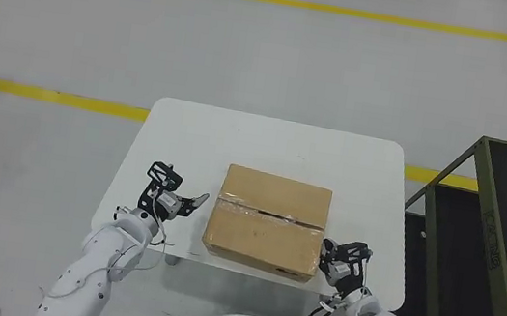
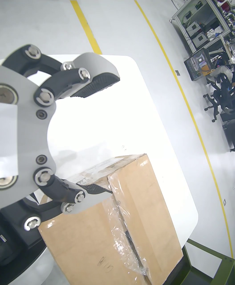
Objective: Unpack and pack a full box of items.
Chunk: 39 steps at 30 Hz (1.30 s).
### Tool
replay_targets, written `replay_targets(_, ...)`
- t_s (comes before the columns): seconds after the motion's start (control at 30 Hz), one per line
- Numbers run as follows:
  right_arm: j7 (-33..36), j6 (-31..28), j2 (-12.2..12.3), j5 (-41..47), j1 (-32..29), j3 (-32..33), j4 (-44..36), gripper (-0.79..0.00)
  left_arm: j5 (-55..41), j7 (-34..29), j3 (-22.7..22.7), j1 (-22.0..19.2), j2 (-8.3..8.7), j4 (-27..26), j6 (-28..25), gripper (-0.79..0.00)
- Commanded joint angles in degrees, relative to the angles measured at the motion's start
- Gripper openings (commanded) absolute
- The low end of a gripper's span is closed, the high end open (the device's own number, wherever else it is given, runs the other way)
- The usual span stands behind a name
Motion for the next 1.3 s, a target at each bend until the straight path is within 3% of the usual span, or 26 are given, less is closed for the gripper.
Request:
replay_targets(0.0, -0.2, -0.1, -0.2, 0.1, 1.0, -1.0, 0.9, -0.785, 0.0, 0.0, 0.0, 0.0, 0.00, 0.0, 0.0, 0.000)
replay_targets(0.27, -2.2, 0.9, -0.6, -2.0, 3.4, -2.9, 2.8, -0.785, 0.0, 0.0, 0.0, 0.0, 0.00, 0.0, 0.0, 0.000)
replay_targets(0.53, -3.0, 3.1, 0.7, -3.4, -1.9, 2.9, -4.8, -0.785, 0.1, 0.8, 1.4, 0.3, -0.07, -4.2, -2.3, 0.000)
replay_targets(0.87, -1.2, 3.1, 2.1, -4.0, -8.7, 10.6, -14.2, -0.785, 1.8, 0.9, 8.4, -1.6, -0.68, -7.8, -8.6, 0.000)
replay_targets(1.1, -0.7, 3.9, 2.6, -3.7, -11.9, 14.2, -17.5, -0.785, 2.0, -1.2, 14.3, -4.4, -1.77, -7.2, -8.0, 0.000)
replay_targets(1.27, -0.8, 4.0, 2.8, -3.2, -13.2, 15.7, -18.3, -0.785, 2.0, -1.2, 14.3, -4.4, -1.77, -7.2, -8.0, 0.000)
